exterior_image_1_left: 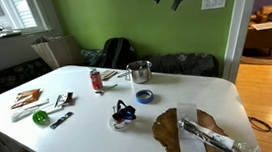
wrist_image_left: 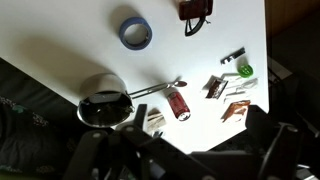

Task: Put the blue masking tape in the silver pot

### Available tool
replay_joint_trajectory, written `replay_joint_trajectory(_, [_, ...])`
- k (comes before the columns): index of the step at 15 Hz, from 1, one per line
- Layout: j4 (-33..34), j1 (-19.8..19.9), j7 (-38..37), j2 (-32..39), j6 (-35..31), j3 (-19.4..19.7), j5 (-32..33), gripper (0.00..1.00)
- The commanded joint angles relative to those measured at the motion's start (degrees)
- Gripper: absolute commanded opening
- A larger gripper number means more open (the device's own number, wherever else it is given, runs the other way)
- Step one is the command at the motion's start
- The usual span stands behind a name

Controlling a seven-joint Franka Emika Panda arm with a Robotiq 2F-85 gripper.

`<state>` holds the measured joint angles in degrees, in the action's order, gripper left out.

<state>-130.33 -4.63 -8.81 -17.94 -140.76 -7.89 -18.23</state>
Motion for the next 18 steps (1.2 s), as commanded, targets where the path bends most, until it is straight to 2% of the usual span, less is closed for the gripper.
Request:
replay_joint_trajectory(1, [-0.8,1.4,-3.9,3.9,-1.5,-0.3,5.1,1.00])
replay_joint_trajectory(4, [-1.7,3.6,-8.8,9.9,-3.3,-0.5,12.8,1.00])
replay_joint_trajectory(8, [-0.1,3.8,-13.5,17.1,-3.9,0.9,19.1,1.00])
replay_joint_trajectory(10, [0.8,3.1,-14.8,19.2,-3.6,1.7,19.9,1.00])
replay_joint_trajectory(11, [-0.7,2.7,-12.4,17.2,-3.8,2.0,17.9,1.00])
replay_joint_trajectory(17, [-0.1,2.5,-12.4,17.8,-3.8,2.2,17.9,1.00])
replay_joint_trajectory(18, [0.4,2.5,-13.7,18.9,-3.4,2.2,19.7,1.00])
